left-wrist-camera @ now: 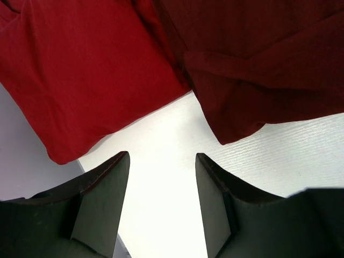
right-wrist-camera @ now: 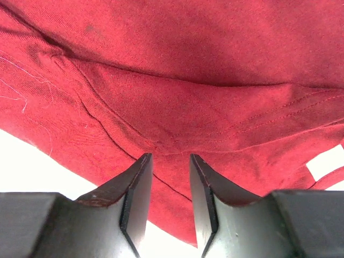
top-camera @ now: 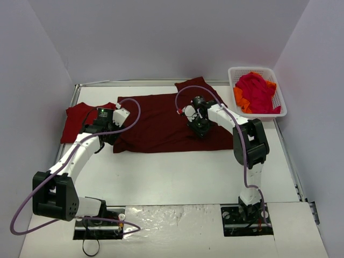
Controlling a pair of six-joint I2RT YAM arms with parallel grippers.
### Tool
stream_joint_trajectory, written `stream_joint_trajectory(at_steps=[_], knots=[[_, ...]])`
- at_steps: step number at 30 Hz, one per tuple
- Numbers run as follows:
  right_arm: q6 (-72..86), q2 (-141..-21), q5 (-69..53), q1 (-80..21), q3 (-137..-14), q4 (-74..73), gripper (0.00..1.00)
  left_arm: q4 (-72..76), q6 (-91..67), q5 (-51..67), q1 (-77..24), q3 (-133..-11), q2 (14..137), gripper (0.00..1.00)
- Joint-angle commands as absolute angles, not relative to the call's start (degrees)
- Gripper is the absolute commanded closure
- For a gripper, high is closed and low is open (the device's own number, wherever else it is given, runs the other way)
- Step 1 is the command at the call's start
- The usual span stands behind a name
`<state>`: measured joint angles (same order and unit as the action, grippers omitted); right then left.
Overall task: Fold and stack the t-shirts
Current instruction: Fold the flattened tshirt in 1/3 of the way
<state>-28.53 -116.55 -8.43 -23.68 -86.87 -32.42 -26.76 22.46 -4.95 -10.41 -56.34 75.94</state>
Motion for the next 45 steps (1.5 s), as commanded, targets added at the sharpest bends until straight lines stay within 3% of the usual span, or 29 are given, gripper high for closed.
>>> stream_joint_trajectory(at_steps=[1,13,30,37,45], knots=[[-29.1,-115.6,-9.3,-23.6,-86.3,-34.8,0.69,-26.7,22.1,-4.8,-10.0,-56.1,74.4,0.49],[-29.4,-119.3,-9.5,-23.4,-87.7,-34.4,0.67,-26.5,22.1,-4.9,-10.0,-55.6,74.4,0.49],[-28.9,-119.3,-7.9,-22.9,-89.0,-34.2,0.84,-26.8,22.1,-4.0,-10.0,-55.6,74.5,0.49],[-28.7,-118.6,-6.7,-22.8,-90.7,-34.4,0.99,-26.9,22.1,-4.1,-10.0,-55.6,74.3,0.49],[-28.6,-118.6,-5.6,-22.8,-95.5,-34.4,1.00,-26.6,22.1,-4.6,-10.0,-55.5,73.9,0.49]])
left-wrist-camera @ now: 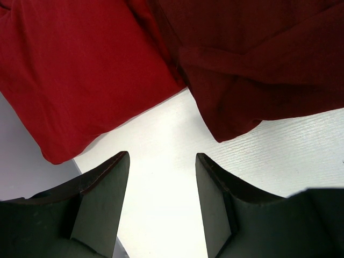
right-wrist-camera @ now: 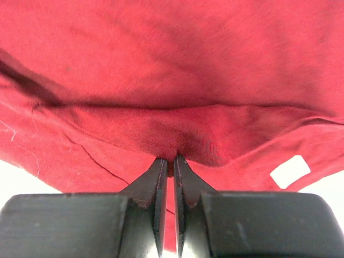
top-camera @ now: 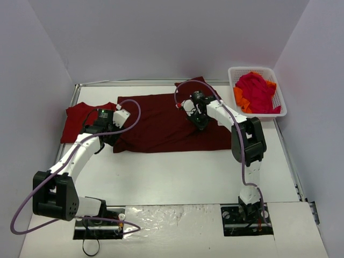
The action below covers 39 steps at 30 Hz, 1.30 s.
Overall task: Fold and stack the t-shirts
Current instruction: Fold the flattened tshirt in 1/3 of the way
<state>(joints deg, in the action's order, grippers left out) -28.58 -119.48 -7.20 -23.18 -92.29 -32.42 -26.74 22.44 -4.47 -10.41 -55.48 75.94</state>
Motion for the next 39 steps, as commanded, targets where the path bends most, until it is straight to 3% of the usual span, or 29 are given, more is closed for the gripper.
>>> stream_joint_trajectory(at_steps=[1,12,13,20,22,26,39], knots=[[-28.6,-118.9,-5.5,-22.8,-96.0,-34.3,1.00,-26.6,22.1,-4.7,-10.0,-55.5,73.9,0.49],[-28.7,-124.1,-5.9,-23.8,-101.9,-34.4,1.00,-26.5,22.2,-4.8,-10.0,-55.3,74.3,0.49],[-28.7,-124.5,-6.0,-24.1,-102.6,-34.5,0.94,-26.5,22.3,-4.9,-10.0,-55.3,74.3,0.49],[-28.5,-127.1,-6.2,-24.8,-105.7,-34.3,0.84,-26.8,22.4,-4.5,-10.0,-55.4,75.1,0.49],[-28.3,-126.7,-6.5,-24.8,-105.9,-33.9,0.76,-27.2,22.4,-4.4,-10.0,-55.5,75.0,0.49],[-27.5,-123.6,-6.6,-24.8,-104.9,-31.6,0.69,-27.2,22.7,-3.7,-10.0,-55.5,74.6,0.49],[-25.5,-107.1,-3.5,-18.3,-96.3,-30.1,0.66,-33.6,28.0,0.0,-11.1,-54.8,73.1,0.49]])
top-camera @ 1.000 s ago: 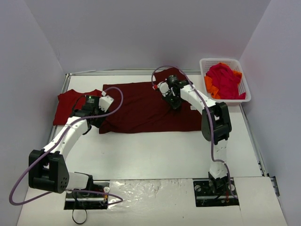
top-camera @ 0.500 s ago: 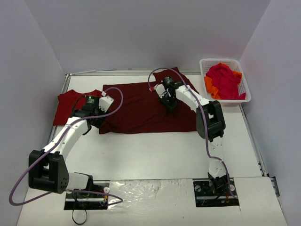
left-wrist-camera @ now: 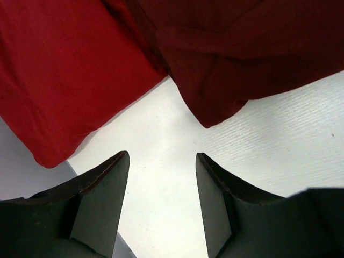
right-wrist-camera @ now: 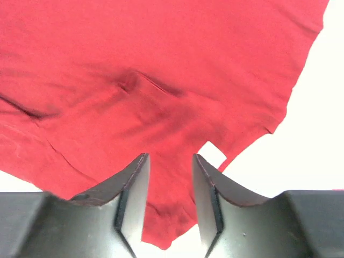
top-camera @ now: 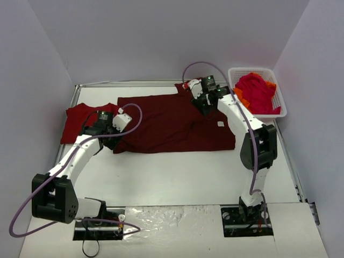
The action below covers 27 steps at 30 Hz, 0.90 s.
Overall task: Fold and stack the t-shirts
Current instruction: Fold the flattened tshirt in 1/3 of the way
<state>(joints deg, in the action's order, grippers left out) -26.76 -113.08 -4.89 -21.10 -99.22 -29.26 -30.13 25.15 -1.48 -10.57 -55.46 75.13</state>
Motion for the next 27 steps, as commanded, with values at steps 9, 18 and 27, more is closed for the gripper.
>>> stream_joint_trajectory(at_steps=[9,18,27], knots=[[-24.9,-97.7,-8.4,-15.2,-77.3,-31.3,1.00,-32.6,30.6,5.2,-11.3,-49.2,73.1,0.77],[-25.2,-98.8,-6.4,-14.8,-70.1,-32.1,1.00,-29.2,32.0,5.1,-11.3,-47.9,77.1,0.81],[-25.0,-101.0,-4.5,-11.7,-68.4,-31.6,1.00,-27.1,32.6,5.4,-11.3,-47.7,79.2,0.76]])
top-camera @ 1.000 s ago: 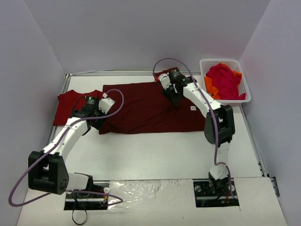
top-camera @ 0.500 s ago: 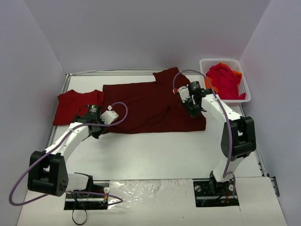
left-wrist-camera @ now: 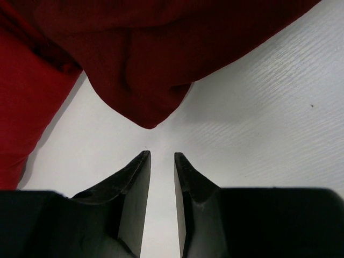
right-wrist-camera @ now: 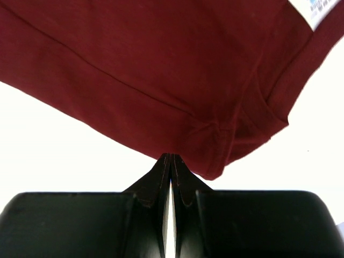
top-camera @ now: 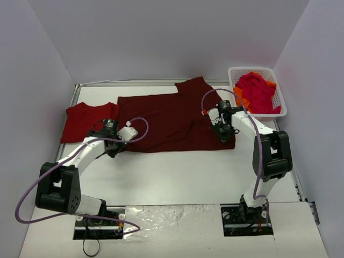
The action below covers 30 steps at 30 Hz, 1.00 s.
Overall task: Fold and stack the t-shirts
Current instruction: Fold the flattened tshirt in 1/3 of the way
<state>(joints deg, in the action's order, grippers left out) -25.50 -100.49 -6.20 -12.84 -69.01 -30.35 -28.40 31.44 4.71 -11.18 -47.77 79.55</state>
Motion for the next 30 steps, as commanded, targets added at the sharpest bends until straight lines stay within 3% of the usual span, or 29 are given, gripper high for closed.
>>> stream_joint_trajectory(at_steps=[1,14,22,30], knots=[[-25.0,-101.5,-4.1,-11.5,-68.2,-31.6,1.00,-26.9,32.6,5.3,-11.3,-47.8,79.4,0.76],[-25.9,-108.1,-3.8,-6.7,-65.1,-27.5,1.00,-25.0,33.0,3.3,-11.3,-48.2,80.9,0.68],[-25.7,-110.5,-4.4,-6.6,-65.4,-26.5,1.00,-23.9,33.4,4.8,-11.5,-48.5,82.4,0.57],[-25.3,-110.6,-5.1,-6.6,-65.6,-26.5,1.00,-22.0,33.3,4.2,-12.1,-49.4,86.8,0.56]])
